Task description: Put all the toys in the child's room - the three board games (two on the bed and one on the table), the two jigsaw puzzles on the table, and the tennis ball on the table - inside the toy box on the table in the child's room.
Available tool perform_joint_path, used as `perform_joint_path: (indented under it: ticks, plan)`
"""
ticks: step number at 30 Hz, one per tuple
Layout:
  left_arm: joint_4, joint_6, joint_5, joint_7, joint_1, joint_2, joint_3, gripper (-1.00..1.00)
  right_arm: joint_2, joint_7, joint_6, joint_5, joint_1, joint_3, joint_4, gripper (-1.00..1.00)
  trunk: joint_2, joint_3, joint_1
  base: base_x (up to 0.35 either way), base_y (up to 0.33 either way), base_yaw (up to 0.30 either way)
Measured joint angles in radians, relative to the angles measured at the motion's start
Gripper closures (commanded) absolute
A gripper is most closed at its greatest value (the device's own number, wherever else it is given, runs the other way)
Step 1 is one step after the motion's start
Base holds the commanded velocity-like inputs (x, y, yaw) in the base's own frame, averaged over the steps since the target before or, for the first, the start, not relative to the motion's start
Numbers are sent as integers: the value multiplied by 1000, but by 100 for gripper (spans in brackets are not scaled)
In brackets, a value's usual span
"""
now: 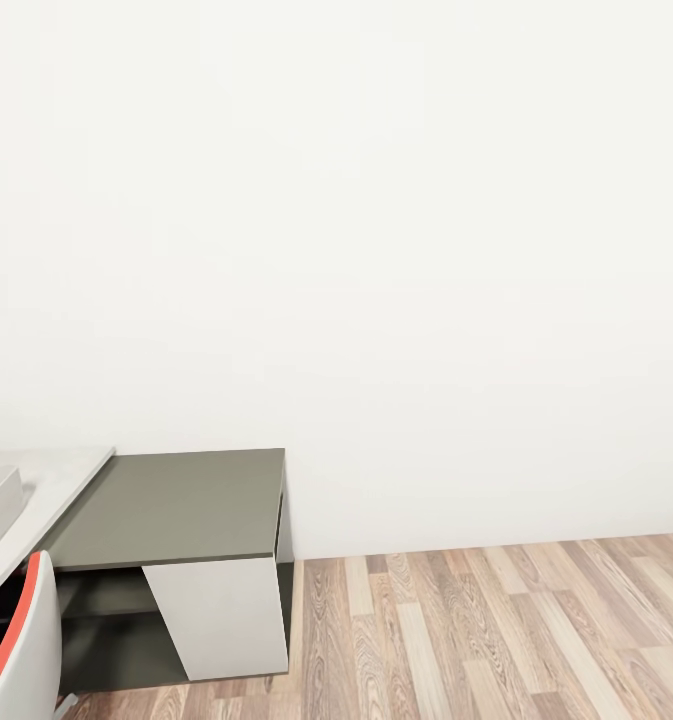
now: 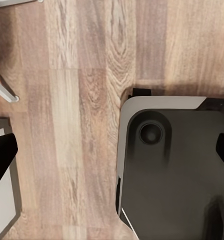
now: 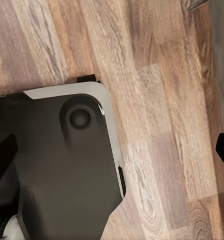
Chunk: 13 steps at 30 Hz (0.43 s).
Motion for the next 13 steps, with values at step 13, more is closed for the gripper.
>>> perform_joint_path:
  ticks: [13]
  plan:
    - [0, 0, 0, 0, 0, 0, 0, -100, 0, 0, 0, 1, 0, -1, 0, -100, 0, 0, 0, 0, 0, 0]
